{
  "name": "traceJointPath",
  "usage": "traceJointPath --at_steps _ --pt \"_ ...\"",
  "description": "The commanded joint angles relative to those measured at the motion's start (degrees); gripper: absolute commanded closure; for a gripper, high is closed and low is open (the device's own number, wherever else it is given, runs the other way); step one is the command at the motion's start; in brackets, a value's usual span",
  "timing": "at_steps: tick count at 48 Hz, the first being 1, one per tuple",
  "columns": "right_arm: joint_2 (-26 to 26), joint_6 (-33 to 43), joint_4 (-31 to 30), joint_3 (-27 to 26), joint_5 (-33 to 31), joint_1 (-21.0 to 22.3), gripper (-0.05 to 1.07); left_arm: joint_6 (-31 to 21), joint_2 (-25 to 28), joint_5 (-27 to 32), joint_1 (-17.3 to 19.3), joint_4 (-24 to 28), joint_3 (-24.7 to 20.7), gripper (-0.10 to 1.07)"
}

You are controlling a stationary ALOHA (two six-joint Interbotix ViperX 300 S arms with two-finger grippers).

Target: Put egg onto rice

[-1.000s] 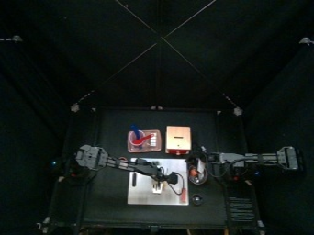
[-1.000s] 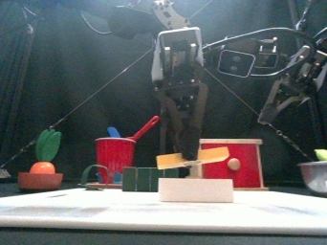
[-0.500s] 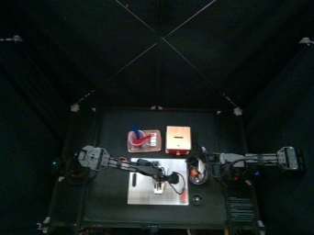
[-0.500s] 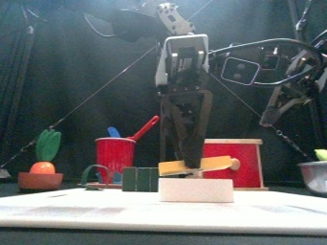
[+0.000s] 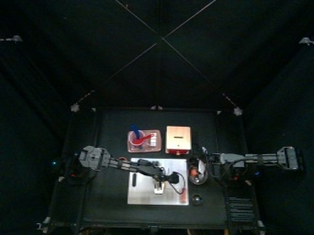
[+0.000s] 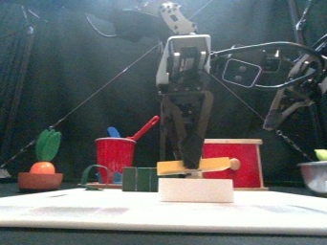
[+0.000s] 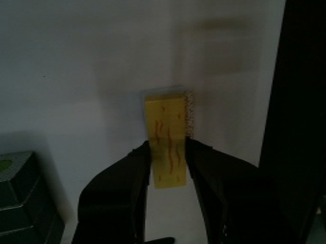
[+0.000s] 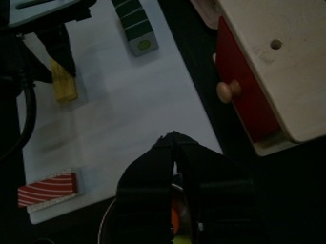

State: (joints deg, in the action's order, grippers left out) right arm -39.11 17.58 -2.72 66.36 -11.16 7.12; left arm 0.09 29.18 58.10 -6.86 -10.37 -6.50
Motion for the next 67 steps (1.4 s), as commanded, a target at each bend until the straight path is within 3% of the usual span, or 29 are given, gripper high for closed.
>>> traceJointPath --at_steps 1,25,39,56,67 --pt "-0.26 0.09 0.09 -0.62 0.44 0.09 0.76 0.00 -0.88 0.00 0.00 -0.09 -1.76 0.33" --pt "-0.26 0.09 0.88 -0.53 0.53 0.18 0.76 0.00 -0.18 -0.18 -0.26 -0.09 -1.67 0.27" --pt "-0.26 0.09 1.49 -0.53 0.53 0.09 0.76 -0.09 -1.14 -0.35 -0.26 -0.09 -0.44 -0.03" --pt "-0.26 0.09 1.76 -0.62 0.53 0.09 0.76 -0.70 -7.21 -1.93 0.53 0.62 2.37 -0.05" --pt "-0.26 0.09 2.20 -1.05 0.62 0.09 0.76 -0.70 -14.94 -10.72 1.41 1.85 10.28 -0.05"
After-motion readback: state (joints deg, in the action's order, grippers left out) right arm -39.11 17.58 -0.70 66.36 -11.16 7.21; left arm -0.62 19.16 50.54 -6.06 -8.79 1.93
